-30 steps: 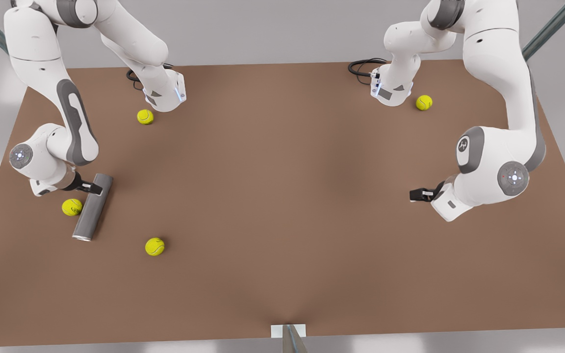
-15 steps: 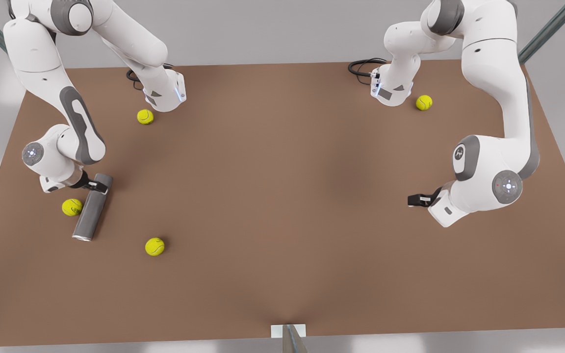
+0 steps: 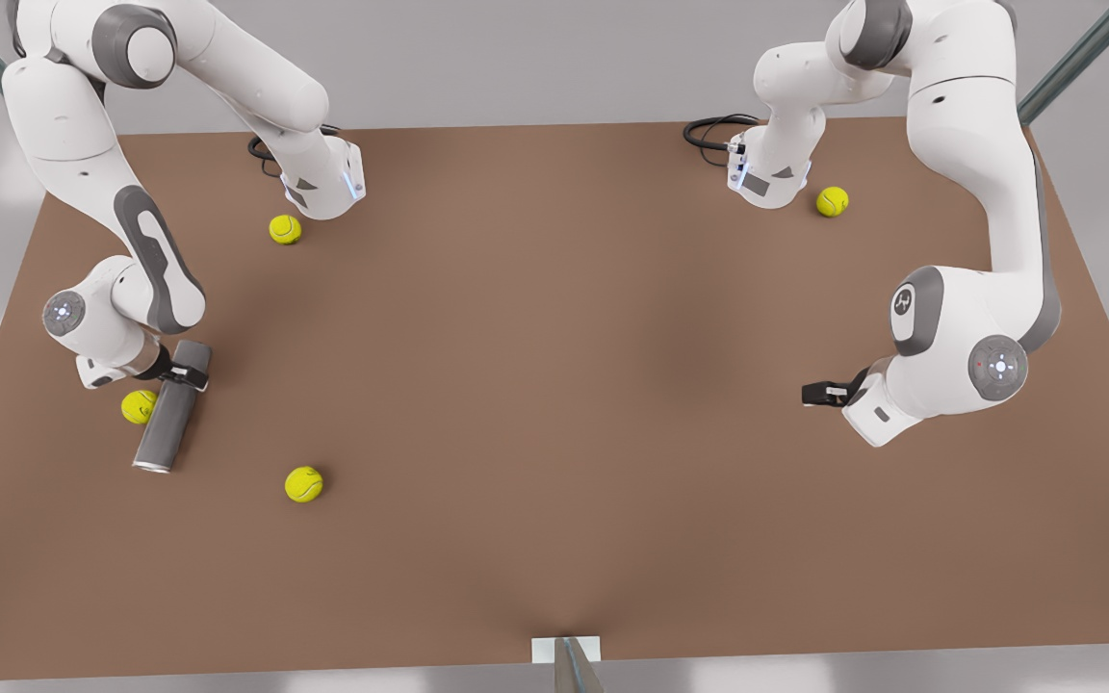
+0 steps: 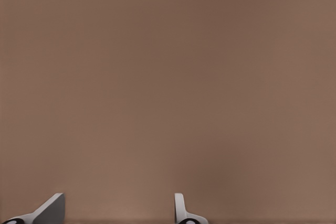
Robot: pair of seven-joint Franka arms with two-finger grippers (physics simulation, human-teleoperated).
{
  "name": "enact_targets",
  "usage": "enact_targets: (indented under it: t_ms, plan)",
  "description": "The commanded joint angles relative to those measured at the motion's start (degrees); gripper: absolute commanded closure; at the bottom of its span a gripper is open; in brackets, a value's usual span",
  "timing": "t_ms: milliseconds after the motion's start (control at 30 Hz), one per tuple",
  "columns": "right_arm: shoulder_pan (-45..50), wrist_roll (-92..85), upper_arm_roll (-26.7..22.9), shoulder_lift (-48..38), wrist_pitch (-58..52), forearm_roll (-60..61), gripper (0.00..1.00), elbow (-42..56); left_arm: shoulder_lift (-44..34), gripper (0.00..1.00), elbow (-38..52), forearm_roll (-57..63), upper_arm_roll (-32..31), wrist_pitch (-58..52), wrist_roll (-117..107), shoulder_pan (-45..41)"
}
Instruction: Put the tennis tube upright
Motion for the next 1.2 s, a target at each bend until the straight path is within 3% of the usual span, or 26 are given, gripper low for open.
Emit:
enact_targets:
  t_ms: [0,367,533,600,1167]
  plan:
    - [0.00,0.00,0.00,0.00,0.00,0.00,0.00,0.00,0.00,0.01,0.00,0.02,0.00,0.00,0.00,-0.03]
    - [0.09,-0.09,0.00,1.49,1.23,0.00,0.00,-0.09,0.35,0.01,0.09,0.02,0.00,0.09,0.00,0.06]
    - [0.09,-0.09,0.00,1.14,1.14,-0.09,0.10,-0.18,0.35,0.01,0.09,0.02,0.00,0.09,0.00,0.06]
    - [0.09,-0.44,0.00,1.14,1.14,-0.09,0.20,-0.26,0.44,0.01,0.26,-0.07,0.00,0.09,-0.09,-0.20]
    - [0.18,-0.44,0.00,0.97,0.88,-0.09,0.22,-0.26,1.23,0.01,3.87,-4.81,0.26,-0.26,-0.35,0.94]
